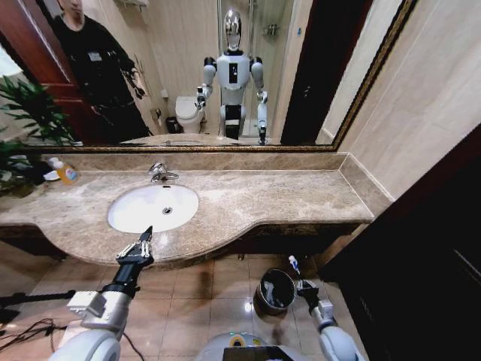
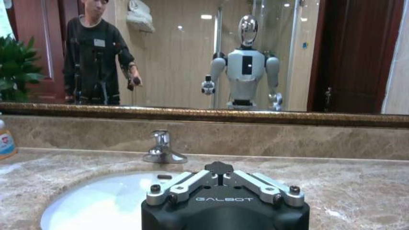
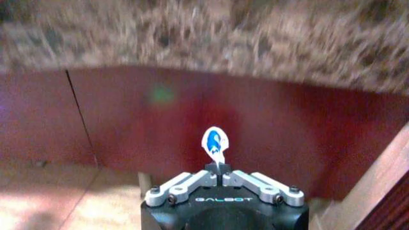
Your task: Pick up the trash from the sink and place it in the trash bin.
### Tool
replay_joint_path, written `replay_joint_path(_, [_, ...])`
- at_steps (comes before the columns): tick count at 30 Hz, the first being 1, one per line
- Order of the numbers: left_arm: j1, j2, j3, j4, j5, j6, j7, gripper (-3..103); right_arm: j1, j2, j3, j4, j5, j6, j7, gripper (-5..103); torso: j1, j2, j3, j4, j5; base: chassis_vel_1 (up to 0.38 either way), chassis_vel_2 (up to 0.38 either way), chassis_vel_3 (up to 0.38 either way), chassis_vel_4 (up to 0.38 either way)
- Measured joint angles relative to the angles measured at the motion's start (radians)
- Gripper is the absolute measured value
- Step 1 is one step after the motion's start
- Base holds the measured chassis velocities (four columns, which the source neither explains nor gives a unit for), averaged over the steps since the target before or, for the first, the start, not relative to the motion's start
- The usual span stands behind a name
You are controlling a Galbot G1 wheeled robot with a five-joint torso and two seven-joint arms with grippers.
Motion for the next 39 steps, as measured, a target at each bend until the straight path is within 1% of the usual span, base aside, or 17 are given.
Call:
replay_joint_path(7, [0.000, 0.000, 0.000, 0.000, 0.000, 0.000, 0.000, 0, 0.104, 0.044, -0.015, -0.192, -0.034, 0.004, 0.003, 0, 0.000, 0.000, 0.000, 0.0000, 0.0000, 0.000, 0.000, 0.000, 0.000])
replay_joint_path(11, [0.000, 0.000, 0.000, 0.000, 0.000, 0.000, 0.000, 0, 0.135, 0.054, -0.021, -0.246, -0.039, 0.005, 0.003, 0, 0.000, 0.000, 0.000, -0.0001, 0.0000, 0.000, 0.000, 0.000, 0.000])
replay_joint_path(14, [0.000, 0.000, 0.000, 0.000, 0.000, 0.000, 0.000, 0, 0.179, 0.082, -0.024, -0.319, -0.053, 0.005, -0.002, 0, 0.000, 0.000, 0.000, 0.0000, -0.0001, 0.000, 0.000, 0.000, 0.000])
replay_joint_path(21, [0.000, 0.000, 0.000, 0.000, 0.000, 0.000, 0.000, 0, 0.249, 0.122, -0.026, -0.417, -0.087, 0.008, -0.007, 0, 0.000, 0.000, 0.000, 0.0000, 0.0001, 0.000, 0.000, 0.000, 0.000])
replay_joint_path(28, [0.000, 0.000, 0.000, 0.000, 0.000, 0.000, 0.000, 0, 0.301, 0.135, -0.029, -0.485, -0.089, 0.008, -0.018, 0, 0.000, 0.000, 0.000, 0.0000, 0.0000, 0.000, 0.000, 0.000, 0.000])
replay_joint_path(29, [0.000, 0.000, 0.000, 0.000, 0.000, 0.000, 0.000, 0, 0.308, 0.135, -0.029, -0.497, -0.091, 0.007, -0.020, -2, 0.000, 0.000, 0.000, 0.0000, 0.0001, 0.000, 0.000, 0.000, 0.000])
replay_joint_path(30, [0.000, 0.000, 0.000, 0.000, 0.000, 0.000, 0.000, 0, 0.312, 0.134, -0.029, -0.504, -0.093, 0.006, -0.023, 2, 0.000, 0.000, 0.000, 0.0000, 0.0000, 0.000, 0.000, 0.000, 0.000])
replay_joint_path(31, [0.000, 0.000, 0.000, 0.000, 0.000, 0.000, 0.000, 0, 0.312, 0.134, -0.029, -0.504, -0.093, 0.006, -0.023, 2, 0.000, 0.000, 0.000, 0.0000, 0.0000, 0.000, 0.000, 0.000, 0.000])
replay_joint_path(32, [0.000, 0.000, 0.000, 0.000, 0.000, 0.000, 0.000, 0, 0.314, 0.131, -0.029, -0.510, -0.095, 0.003, -0.027, 8, 0.000, 0.000, 0.000, 0.0000, 0.0001, 0.000, 0.000, 0.000, 0.000])
replay_joint_path(33, [0.000, 0.000, 0.000, 0.000, 0.000, 0.000, 0.000, 0, 0.315, 0.128, -0.030, -0.512, -0.096, 0.002, -0.029, 8, 0.000, 0.000, 0.000, -0.0001, 0.0000, 0.000, 0.000, 0.000, 0.000])
replay_joint_path(34, [0.000, 0.000, 0.000, 0.000, 0.000, 0.000, 0.000, 0, 0.318, 0.126, -0.030, -0.513, -0.096, 0.002, -0.029, 13, 0.000, 0.000, 0.000, -0.0001, -0.0001, 0.000, 0.000, 0.000, 0.000])
replay_joint_path(36, [0.000, 0.000, 0.000, 0.000, 0.000, 0.000, 0.000, 0, 0.320, 0.125, -0.029, -0.514, -0.096, 0.002, -0.029, 13, 0.000, 0.000, 0.000, -0.0001, 0.0000, 0.000, 0.000, 0.000, 0.000])
replay_joint_path(37, [0.000, 0.000, 0.000, 0.000, 0.000, 0.000, 0.000, 0, 0.322, 0.124, -0.029, -0.514, -0.097, 0.001, -0.030, 24, 0.000, 0.000, 0.000, -0.0001, 0.0001, 0.000, 0.000, 0.000, 0.000])
replay_joint_path(38, [0.000, 0.000, 0.000, 0.000, 0.000, 0.000, 0.000, 0, 0.325, 0.123, -0.029, -0.514, -0.097, 0.000, -0.029, 29, 0.000, 0.000, 0.000, -0.0001, 0.0000, 0.000, 0.000, 0.000, 0.000])
replay_joint_path(39, [0.000, 0.000, 0.000, 0.000, 0.000, 0.000, 0.000, 0, 0.325, 0.123, -0.029, -0.514, -0.097, 0.000, -0.029, 29, 0.000, 0.000, 0.000, -0.0001, 0.0000, 0.000, 0.000, 0.000, 0.000])
